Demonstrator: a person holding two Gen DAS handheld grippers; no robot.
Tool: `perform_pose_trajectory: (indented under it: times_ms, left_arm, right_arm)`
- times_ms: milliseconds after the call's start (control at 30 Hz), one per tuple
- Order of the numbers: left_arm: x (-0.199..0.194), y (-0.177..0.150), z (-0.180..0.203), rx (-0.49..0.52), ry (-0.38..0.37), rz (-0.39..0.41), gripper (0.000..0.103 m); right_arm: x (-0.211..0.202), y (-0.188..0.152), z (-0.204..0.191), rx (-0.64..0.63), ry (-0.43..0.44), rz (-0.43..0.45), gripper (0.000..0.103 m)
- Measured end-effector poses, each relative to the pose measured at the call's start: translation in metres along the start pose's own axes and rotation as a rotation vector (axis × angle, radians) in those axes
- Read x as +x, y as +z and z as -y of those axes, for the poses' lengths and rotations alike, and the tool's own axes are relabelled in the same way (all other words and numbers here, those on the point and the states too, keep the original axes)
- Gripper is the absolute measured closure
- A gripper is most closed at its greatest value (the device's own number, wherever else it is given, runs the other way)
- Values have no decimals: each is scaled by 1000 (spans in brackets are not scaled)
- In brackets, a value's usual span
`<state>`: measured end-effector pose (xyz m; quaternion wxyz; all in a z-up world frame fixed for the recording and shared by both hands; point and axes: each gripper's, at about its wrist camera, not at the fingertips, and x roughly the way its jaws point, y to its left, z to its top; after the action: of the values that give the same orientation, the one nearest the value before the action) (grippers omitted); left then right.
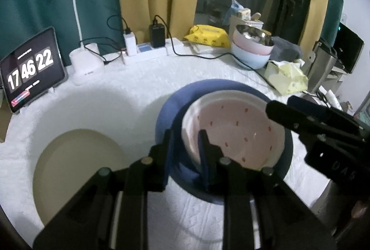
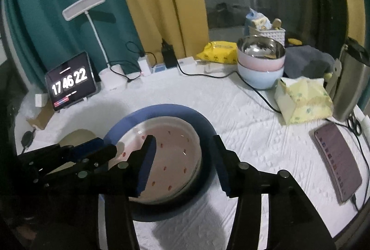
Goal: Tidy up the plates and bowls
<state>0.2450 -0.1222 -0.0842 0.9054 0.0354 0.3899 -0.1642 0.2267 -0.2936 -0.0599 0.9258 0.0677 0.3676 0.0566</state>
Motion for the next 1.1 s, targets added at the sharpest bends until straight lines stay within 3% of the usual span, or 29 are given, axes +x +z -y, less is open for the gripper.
perform_pose_trajectory:
  times_ms: [167,367,500,733,1100]
  left_arm:
    - [3,1,-8,-40,4,17,79]
    - [6,-6,-25,-84,63,41,76]
    - [12,-12,-34,-138,81,43,69]
    - [19,-12,-33,-167,110,27,66]
    - [29,-14,-24,-148,163,3,65]
  right_arm:
    - [6,0,14,5,18,-7,51]
    - [10,1,47,43,3,3,51]
    - [26,0,59,68,31,-24,51]
    - [49,-6,69,55,104,-75,51]
    - [68,-4,87,86,265,-82,51]
